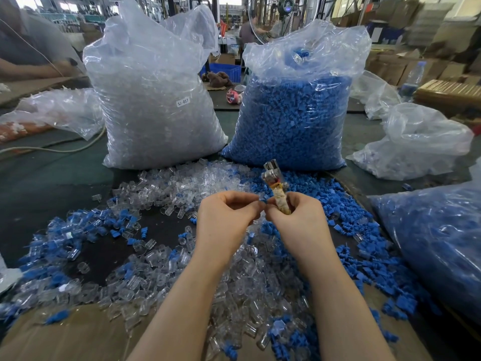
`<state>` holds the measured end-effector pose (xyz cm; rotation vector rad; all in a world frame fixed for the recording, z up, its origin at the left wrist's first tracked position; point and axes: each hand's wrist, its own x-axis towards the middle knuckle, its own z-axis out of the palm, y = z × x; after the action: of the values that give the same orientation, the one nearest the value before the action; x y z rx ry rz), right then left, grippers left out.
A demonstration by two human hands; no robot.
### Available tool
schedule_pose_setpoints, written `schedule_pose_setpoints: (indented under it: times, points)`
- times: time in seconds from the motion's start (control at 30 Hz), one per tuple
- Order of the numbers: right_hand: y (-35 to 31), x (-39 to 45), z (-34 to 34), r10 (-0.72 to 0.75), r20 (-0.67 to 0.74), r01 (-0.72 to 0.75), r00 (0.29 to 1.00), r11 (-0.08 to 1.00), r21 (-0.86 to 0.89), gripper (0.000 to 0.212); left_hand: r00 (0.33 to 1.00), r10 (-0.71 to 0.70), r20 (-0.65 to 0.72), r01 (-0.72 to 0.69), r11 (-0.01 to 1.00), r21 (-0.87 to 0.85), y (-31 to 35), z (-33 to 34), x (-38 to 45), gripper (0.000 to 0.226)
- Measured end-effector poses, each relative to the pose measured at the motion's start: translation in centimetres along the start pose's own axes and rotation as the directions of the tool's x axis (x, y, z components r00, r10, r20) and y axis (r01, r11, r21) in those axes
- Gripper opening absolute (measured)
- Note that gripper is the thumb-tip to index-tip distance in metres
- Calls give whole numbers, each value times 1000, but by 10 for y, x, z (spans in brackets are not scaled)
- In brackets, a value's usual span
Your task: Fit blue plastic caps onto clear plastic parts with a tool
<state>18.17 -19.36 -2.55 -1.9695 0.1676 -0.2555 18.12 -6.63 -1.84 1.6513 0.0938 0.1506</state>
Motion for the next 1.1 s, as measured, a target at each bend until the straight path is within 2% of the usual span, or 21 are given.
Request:
schedule_pose_setpoints:
  times: [0.37,0.6,0.73,0.93,1.1]
  points:
    - [4,1,2,-116,-16,114,993,989,-93,16,999,18,-29,-17,1000,16,-2,0,1,11]
    - [2,1,3,-103,-5,102,995,991,-88,12,998,45,-41,-43,998,51,-4,1,2,16]
    - [0,-1,2,-60,20,60,998,998,-8,8,997,60,-54,-57,997,60,-6,1,3,16]
    - [3,1,-5,0,-20,1,1000,999,51,9,999,1,-42,-6,992,-130,-6,-3,8,10]
    - [7,4,-11,33,-46,-32,998,999,24,12,999,38,-34,-44,977,-209,-7,-8,10,9]
